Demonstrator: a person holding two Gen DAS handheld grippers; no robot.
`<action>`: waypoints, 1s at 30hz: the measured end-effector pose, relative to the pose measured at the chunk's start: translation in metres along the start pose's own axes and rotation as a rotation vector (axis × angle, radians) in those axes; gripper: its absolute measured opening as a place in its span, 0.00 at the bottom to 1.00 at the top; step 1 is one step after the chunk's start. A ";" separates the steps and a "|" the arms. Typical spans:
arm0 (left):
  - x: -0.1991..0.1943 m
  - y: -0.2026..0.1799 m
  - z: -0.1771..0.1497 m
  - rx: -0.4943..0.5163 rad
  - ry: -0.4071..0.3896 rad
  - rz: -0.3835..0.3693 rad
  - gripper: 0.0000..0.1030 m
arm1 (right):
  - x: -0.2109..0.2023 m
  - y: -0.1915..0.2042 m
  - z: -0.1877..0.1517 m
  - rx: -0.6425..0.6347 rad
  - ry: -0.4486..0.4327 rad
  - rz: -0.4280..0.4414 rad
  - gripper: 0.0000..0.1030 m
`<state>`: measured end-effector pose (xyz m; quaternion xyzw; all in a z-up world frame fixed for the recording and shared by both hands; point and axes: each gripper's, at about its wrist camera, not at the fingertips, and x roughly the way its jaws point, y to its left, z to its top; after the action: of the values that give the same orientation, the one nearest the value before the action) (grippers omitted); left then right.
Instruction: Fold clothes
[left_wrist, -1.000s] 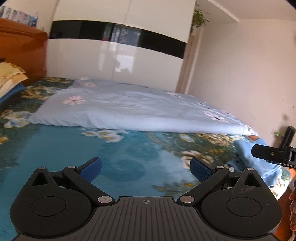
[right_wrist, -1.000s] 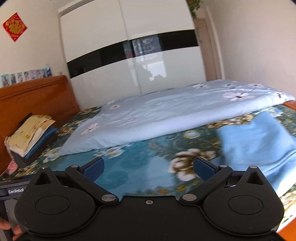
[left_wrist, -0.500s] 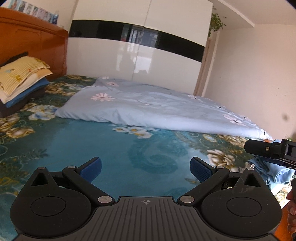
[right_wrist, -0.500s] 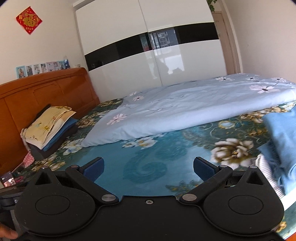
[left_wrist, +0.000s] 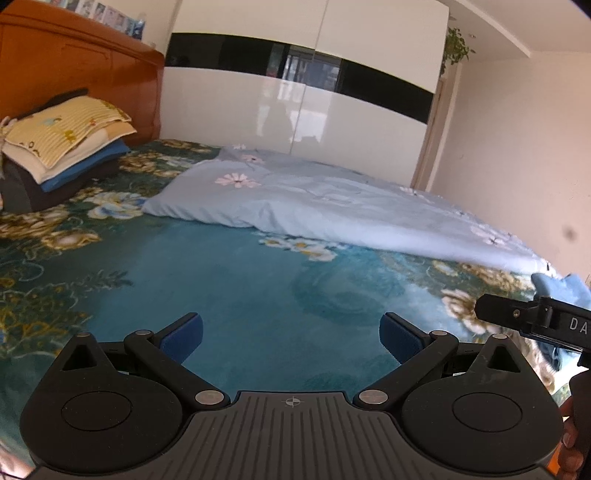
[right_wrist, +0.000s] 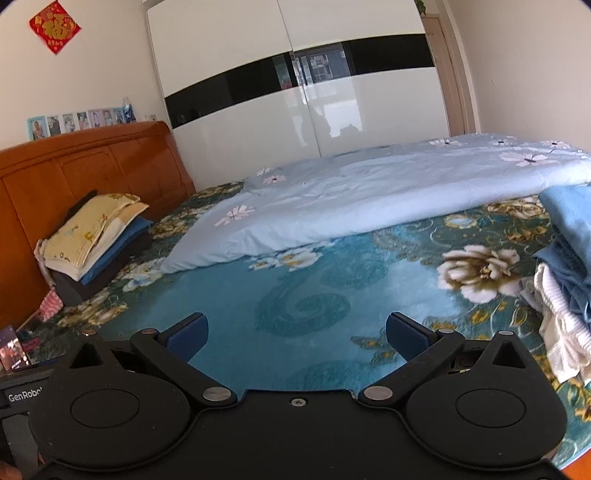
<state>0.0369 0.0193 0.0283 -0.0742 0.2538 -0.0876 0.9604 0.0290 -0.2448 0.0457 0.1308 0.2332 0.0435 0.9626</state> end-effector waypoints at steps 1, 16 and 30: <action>0.000 0.000 -0.001 0.004 0.002 0.002 1.00 | 0.001 0.001 -0.003 0.007 0.005 0.005 0.99; -0.003 0.010 -0.017 -0.018 0.005 0.006 1.00 | 0.002 0.023 -0.035 -0.037 0.031 0.002 0.99; -0.003 0.017 -0.023 -0.030 0.014 -0.020 1.00 | -0.004 0.025 -0.045 -0.063 0.037 -0.004 0.99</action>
<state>0.0251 0.0339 0.0066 -0.0904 0.2609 -0.0941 0.9565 0.0044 -0.2107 0.0158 0.0992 0.2500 0.0514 0.9618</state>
